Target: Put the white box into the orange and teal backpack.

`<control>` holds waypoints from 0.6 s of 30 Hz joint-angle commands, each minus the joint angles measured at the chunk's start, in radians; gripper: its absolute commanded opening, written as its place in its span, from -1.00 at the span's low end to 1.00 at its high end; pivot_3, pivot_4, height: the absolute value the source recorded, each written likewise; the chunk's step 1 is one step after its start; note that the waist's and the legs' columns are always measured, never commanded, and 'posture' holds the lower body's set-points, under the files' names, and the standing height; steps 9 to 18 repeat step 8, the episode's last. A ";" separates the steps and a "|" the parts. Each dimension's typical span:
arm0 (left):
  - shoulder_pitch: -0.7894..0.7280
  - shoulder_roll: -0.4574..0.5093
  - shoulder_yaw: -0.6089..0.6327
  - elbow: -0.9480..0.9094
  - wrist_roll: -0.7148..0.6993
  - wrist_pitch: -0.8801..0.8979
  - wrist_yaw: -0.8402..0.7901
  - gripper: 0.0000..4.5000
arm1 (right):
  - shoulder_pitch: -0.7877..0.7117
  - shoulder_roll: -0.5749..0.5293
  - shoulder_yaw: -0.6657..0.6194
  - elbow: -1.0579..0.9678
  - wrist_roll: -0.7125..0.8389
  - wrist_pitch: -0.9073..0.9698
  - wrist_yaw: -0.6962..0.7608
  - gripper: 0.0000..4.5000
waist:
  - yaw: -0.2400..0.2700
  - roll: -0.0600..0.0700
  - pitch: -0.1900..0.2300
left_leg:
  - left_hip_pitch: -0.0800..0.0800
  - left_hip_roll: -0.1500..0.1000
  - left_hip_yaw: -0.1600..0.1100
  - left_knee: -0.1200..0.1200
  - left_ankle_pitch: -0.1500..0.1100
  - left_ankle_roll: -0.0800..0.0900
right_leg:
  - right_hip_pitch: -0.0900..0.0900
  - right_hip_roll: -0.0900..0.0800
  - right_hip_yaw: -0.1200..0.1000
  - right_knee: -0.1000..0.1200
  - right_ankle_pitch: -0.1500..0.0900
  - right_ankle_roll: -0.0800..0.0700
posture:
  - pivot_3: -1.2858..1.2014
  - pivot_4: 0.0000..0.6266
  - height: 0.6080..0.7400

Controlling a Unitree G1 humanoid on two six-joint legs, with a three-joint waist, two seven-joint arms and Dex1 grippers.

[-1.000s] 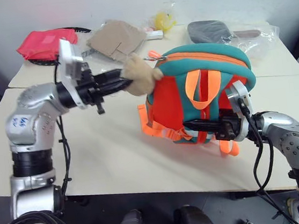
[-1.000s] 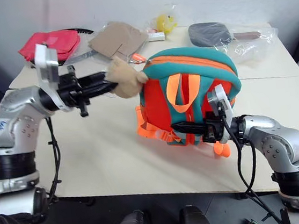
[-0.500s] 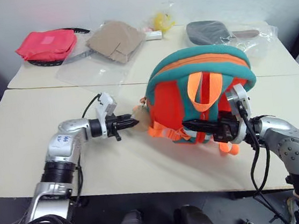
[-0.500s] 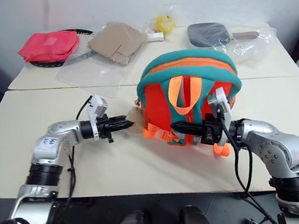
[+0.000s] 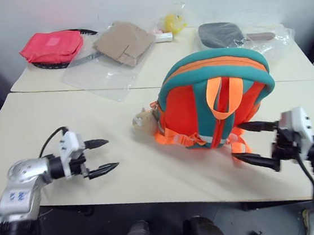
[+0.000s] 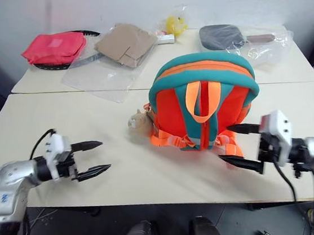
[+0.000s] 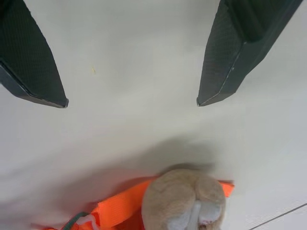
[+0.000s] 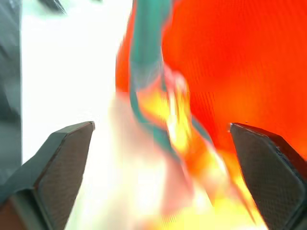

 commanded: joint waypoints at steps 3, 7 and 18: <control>0.106 0.033 0.088 -0.113 0.027 0.048 0.112 1.00 | -0.010 -0.047 -0.079 0.270 -0.104 -0.279 0.088 0.99 | -0.004 0.000 0.000 | 0.009 0.000 0.000 -0.003 -0.002 -0.001 | 0.008 0.000 0.000 -0.002 0.000 -0.001 | 0.03 -0.52 1.00; 0.105 0.041 0.095 -0.123 0.014 0.041 0.119 1.00 | -0.019 -0.033 -0.054 0.346 -0.120 -0.337 0.099 0.99 | -0.012 0.001 0.000 | 0.010 0.000 0.000 -0.006 -0.001 -0.002 | 0.007 0.000 0.000 -0.002 -0.001 -0.001 | 0.03 -0.52 1.00; 0.103 0.045 0.094 -0.119 0.020 0.035 0.120 1.00 | -0.020 -0.026 -0.047 0.358 -0.123 -0.342 0.096 0.99 | -0.012 0.001 0.000 | 0.010 0.000 0.000 -0.007 -0.001 -0.002 | 0.007 0.000 0.000 -0.002 -0.001 -0.001 | 0.03 -0.52 1.00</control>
